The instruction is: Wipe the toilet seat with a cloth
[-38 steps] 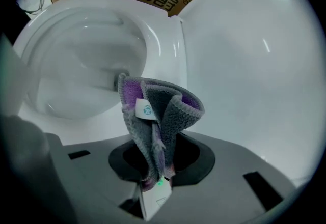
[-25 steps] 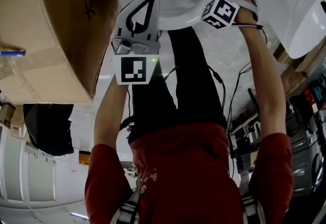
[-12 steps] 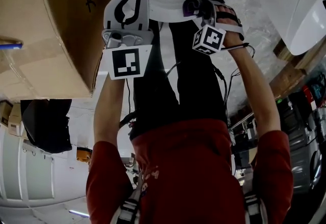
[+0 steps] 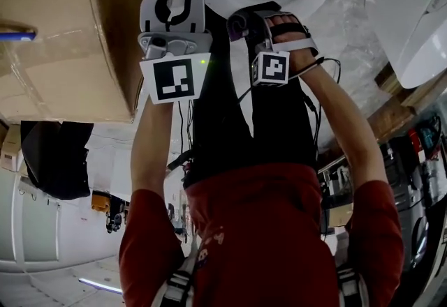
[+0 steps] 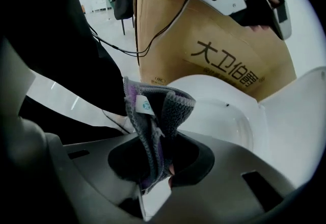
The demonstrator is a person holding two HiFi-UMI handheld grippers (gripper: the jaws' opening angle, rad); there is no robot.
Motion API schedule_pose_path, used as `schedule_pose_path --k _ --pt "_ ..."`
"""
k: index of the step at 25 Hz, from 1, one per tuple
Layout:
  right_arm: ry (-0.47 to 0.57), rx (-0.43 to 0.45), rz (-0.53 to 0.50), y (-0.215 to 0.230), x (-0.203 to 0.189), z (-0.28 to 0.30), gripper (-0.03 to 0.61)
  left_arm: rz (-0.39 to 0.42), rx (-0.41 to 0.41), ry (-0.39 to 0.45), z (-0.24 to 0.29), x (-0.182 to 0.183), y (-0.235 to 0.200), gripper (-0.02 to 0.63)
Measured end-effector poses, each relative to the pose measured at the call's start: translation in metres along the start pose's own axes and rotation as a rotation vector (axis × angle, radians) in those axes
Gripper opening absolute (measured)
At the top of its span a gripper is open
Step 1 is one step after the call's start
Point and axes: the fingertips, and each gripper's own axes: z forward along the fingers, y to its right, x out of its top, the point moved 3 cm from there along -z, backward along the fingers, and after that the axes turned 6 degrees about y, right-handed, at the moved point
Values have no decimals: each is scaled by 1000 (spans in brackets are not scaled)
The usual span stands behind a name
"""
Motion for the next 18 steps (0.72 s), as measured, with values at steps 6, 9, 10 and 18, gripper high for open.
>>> schedule_pose_path --k 6,9,10,18 --pt "97 -39 -69 27 59 21 72 -7 57 -1 -15 -5 -21 14" --pt "113 -54 -84 49 75 32 74 -24 77 -14 -22 -12 -29 14" --pt "116 -63 -95 56 80 35 74 -24 80 -16 -24 -13 -31 14" --pt "121 -136 -119 130 97 57 74 -45 129 -16 -35 -13 -49 14"
